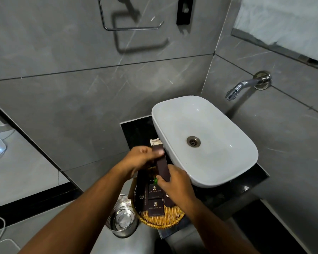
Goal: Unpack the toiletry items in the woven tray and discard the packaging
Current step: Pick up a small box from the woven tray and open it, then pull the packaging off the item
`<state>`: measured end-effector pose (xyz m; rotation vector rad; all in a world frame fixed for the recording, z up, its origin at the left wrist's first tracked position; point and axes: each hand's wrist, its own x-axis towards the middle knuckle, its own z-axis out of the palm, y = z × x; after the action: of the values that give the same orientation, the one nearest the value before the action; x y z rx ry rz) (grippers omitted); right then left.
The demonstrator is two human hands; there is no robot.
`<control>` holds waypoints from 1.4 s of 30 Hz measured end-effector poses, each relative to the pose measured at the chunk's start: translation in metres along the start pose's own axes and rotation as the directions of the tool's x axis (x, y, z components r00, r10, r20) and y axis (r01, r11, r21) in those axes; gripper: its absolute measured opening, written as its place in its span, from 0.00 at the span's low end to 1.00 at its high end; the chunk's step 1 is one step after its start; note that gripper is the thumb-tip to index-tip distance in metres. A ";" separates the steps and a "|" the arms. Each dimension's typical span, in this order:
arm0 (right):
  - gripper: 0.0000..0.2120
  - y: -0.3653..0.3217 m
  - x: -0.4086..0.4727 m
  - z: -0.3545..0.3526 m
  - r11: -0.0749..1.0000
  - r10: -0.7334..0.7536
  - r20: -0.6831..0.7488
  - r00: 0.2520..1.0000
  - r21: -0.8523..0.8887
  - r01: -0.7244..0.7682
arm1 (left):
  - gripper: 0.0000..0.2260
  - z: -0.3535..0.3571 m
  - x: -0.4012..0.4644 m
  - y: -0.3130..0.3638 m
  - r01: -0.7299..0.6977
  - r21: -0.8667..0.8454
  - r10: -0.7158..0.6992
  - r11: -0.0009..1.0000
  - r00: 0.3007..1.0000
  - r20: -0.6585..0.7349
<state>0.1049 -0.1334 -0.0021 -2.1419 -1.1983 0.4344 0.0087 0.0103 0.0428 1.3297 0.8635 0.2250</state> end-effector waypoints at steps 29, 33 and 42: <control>0.07 -0.039 0.079 -0.069 0.937 -0.015 0.278 0.961 0.339 -0.083 | 0.10 -0.002 -0.043 -0.013 0.049 -0.034 -0.044 0.998 0.990 0.133; 0.07 -0.020 0.073 -0.056 0.841 0.152 0.203 0.967 0.488 -0.234 | 0.13 -0.015 -0.036 -0.002 0.007 0.103 -0.022 0.995 0.989 0.144; 0.11 -0.009 0.019 -0.015 -0.107 0.213 0.518 0.829 0.855 -0.507 | 0.12 0.005 -0.030 0.110 -0.109 0.946 -0.293 0.304 0.934 0.202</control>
<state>0.1175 -0.1188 0.0156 -0.9507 0.0044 1.3416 0.0268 0.0182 0.1556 2.3526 0.7541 -0.7819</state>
